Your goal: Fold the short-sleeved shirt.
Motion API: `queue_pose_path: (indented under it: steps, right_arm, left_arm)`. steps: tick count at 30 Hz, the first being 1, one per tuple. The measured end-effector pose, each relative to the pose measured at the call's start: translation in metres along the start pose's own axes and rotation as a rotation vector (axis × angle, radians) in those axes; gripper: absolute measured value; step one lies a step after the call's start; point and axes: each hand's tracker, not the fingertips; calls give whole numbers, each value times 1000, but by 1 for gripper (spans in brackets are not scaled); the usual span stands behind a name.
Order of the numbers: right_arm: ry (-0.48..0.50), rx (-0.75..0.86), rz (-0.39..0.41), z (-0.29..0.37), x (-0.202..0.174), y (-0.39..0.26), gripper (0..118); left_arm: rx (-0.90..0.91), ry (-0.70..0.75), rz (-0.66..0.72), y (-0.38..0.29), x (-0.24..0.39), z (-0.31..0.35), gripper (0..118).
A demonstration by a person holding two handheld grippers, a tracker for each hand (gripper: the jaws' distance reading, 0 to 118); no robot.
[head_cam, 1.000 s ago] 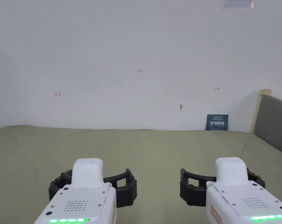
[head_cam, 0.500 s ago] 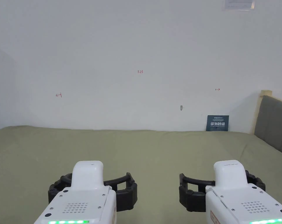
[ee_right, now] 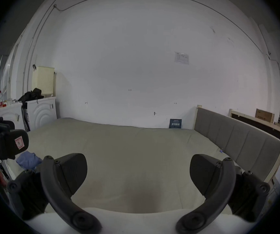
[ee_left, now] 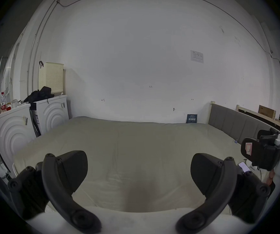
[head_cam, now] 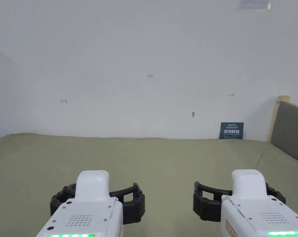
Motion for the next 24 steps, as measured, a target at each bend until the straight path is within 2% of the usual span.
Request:
queue_pose_path:
  steps: [14,24]
  right_arm:
    - [-30,-11,6,1,-3,3,118]
    - [-3,-21,-7,1,-2,-1,118]
  left_arm:
    - [0,-2,12,1,1,3,118]
    - [-7,-9,18,-1,0,3,118]
